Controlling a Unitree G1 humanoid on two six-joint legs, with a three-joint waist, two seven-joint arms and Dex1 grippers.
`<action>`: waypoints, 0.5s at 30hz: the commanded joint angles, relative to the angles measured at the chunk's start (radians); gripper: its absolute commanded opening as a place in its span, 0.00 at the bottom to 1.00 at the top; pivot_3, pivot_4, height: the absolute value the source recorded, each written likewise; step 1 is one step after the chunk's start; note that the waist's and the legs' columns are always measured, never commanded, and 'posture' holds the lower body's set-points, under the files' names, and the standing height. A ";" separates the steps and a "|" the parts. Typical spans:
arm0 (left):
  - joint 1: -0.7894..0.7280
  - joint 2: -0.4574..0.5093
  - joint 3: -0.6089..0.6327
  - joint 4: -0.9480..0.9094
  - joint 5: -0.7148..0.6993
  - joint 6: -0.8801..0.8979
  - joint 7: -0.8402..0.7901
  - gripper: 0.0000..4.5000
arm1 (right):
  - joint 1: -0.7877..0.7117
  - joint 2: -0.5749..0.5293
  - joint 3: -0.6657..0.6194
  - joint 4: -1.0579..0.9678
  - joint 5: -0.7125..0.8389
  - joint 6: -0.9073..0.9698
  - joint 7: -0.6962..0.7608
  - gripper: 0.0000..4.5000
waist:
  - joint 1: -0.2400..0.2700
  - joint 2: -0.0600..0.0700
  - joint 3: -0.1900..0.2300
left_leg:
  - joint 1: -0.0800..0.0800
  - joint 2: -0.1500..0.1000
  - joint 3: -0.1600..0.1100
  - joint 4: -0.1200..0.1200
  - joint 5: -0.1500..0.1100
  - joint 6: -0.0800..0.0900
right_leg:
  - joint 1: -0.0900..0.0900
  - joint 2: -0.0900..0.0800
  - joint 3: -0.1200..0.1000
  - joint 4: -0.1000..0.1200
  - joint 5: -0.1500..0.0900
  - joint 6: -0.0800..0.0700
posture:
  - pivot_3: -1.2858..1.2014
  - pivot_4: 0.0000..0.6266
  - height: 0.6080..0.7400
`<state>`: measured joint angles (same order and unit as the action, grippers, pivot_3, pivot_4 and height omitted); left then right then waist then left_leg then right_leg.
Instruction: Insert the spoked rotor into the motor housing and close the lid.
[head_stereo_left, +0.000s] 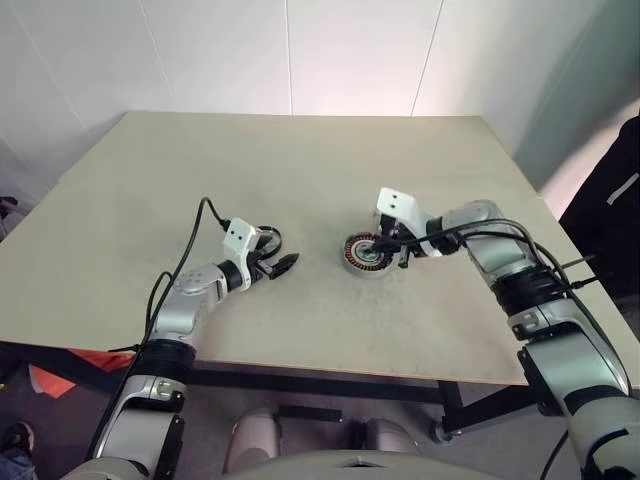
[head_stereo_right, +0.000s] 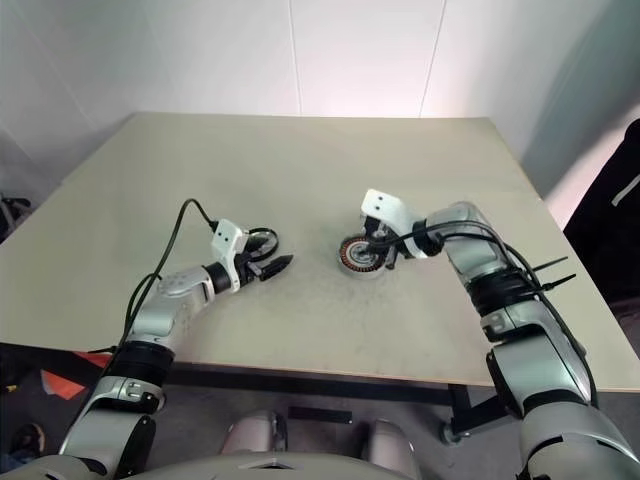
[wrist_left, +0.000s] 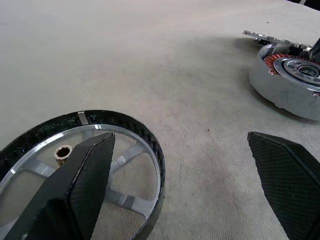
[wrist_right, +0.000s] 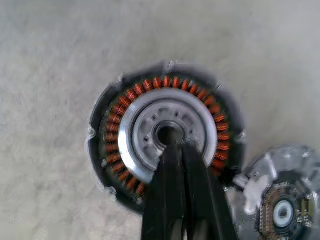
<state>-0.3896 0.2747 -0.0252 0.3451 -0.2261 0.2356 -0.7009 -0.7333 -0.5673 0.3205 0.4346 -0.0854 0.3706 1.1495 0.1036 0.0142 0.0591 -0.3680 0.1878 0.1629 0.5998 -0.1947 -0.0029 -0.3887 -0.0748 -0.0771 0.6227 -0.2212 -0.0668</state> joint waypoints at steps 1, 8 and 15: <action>-0.015 0.003 0.016 -0.024 -0.007 -0.016 0.006 1.00 | 0.048 0.025 0.035 0.029 -0.030 0.006 -0.033 0.01 | -0.004 -0.003 -0.002 | 0.002 0.000 0.000 0.000 0.000 0.000 | 0.001 0.000 0.000 0.000 0.000 0.000 | 0.52 0.00 1.00; -0.013 0.003 0.014 -0.025 -0.007 -0.016 0.008 1.00 | -0.035 0.011 -0.030 -0.035 0.016 0.047 -0.036 0.01 | -0.007 -0.005 -0.002 | 0.016 0.000 0.000 -0.001 0.000 0.000 | 0.016 0.000 0.000 -0.003 -0.005 0.008 | 0.52 0.00 1.00; -0.021 -0.002 0.011 -0.018 -0.006 -0.018 0.007 1.00 | -0.084 -0.004 -0.039 -0.053 0.026 0.052 -0.025 0.01 | -0.005 -0.005 -0.002 | 0.015 0.000 0.000 -0.003 0.000 0.000 | 0.014 0.000 0.000 -0.004 -0.004 0.006 | 0.52 0.00 1.00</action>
<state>-0.3902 0.2700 -0.0261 0.3449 -0.2263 0.2347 -0.6939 -0.7903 -0.5573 0.3121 0.4083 -0.0739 0.4263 1.1206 0.0986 0.0093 0.0575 -0.3536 0.1877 0.1629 0.5956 -0.1950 -0.0032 -0.3747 -0.0747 -0.0772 0.6187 -0.2231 -0.0639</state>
